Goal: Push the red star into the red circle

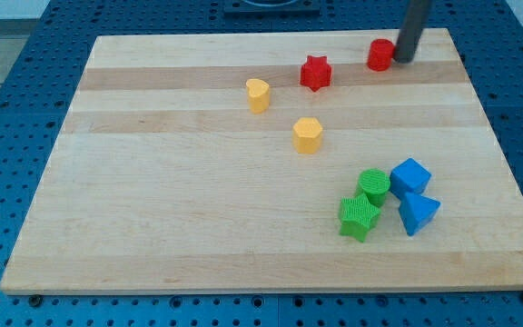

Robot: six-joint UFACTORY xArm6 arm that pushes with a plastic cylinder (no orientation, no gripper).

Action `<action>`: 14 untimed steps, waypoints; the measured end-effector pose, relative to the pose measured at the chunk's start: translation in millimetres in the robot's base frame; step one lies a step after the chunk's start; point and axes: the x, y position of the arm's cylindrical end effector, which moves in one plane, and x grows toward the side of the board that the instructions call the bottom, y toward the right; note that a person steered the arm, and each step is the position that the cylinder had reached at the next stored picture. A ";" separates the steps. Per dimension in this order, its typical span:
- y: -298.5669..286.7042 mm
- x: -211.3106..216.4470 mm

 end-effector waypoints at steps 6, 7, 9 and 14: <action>-168.5 63.1; -182.9 53.7; -119.1 50.8; -94.6 156.3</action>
